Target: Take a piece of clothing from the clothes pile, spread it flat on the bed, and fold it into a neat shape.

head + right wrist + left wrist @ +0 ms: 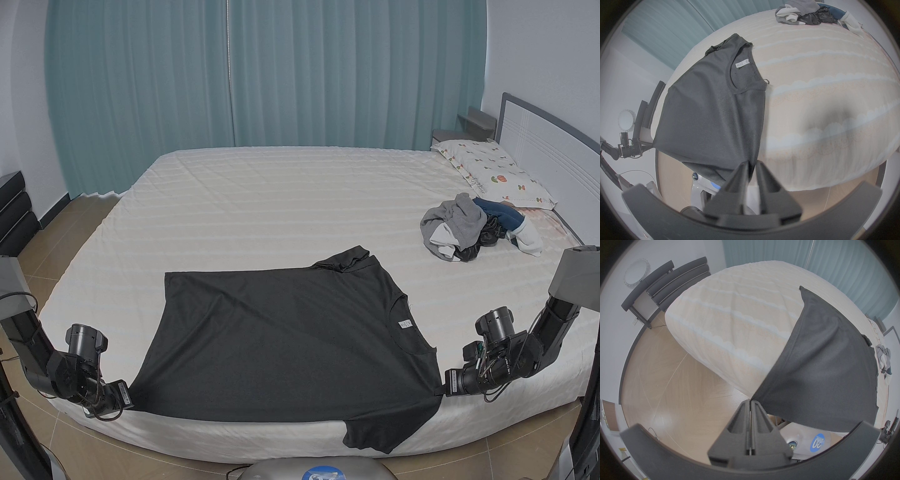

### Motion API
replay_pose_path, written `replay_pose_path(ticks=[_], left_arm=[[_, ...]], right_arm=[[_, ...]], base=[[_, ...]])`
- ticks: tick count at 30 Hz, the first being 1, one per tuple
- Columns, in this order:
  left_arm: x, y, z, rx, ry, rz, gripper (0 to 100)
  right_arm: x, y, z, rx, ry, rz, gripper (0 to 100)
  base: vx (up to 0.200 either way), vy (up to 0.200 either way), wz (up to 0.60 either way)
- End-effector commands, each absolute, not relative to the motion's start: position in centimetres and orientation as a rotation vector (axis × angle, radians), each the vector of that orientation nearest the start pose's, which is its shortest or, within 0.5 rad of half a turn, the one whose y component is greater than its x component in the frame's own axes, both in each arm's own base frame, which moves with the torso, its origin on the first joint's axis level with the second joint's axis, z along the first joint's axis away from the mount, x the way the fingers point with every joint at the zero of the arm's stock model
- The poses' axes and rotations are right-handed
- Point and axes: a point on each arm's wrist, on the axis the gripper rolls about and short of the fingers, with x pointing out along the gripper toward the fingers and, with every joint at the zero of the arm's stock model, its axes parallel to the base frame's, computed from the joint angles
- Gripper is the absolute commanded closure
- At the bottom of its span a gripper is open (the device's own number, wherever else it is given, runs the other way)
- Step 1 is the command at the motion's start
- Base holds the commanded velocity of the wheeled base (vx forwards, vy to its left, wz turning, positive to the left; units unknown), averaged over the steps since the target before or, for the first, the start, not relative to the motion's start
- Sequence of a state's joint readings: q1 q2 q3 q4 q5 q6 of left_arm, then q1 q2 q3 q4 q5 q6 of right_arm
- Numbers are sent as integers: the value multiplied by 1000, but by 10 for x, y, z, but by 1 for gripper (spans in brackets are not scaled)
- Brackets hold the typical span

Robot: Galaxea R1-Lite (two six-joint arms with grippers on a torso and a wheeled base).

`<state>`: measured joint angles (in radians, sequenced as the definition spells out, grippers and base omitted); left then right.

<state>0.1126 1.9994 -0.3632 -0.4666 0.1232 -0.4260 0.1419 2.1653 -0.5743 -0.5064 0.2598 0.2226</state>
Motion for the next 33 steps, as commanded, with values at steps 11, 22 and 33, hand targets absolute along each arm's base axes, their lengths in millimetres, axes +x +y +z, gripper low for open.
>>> replay_pose_path(ticks=[11, 22, 33], left_arm=[[237, 28, 7, -444, 1069, 376, 0], [248, 26, 42, -703, 945, 226, 0], [254, 26, 31, -742, 977, 240, 0]], right_arm=[[296, 48, -10, 315, 1081, 247, 0], [312, 52, 12, 567, 964, 274, 0], [315, 51, 13, 579, 952, 271, 0]], base=[[0, 0, 0], [0, 0, 0], [0, 164, 0]])
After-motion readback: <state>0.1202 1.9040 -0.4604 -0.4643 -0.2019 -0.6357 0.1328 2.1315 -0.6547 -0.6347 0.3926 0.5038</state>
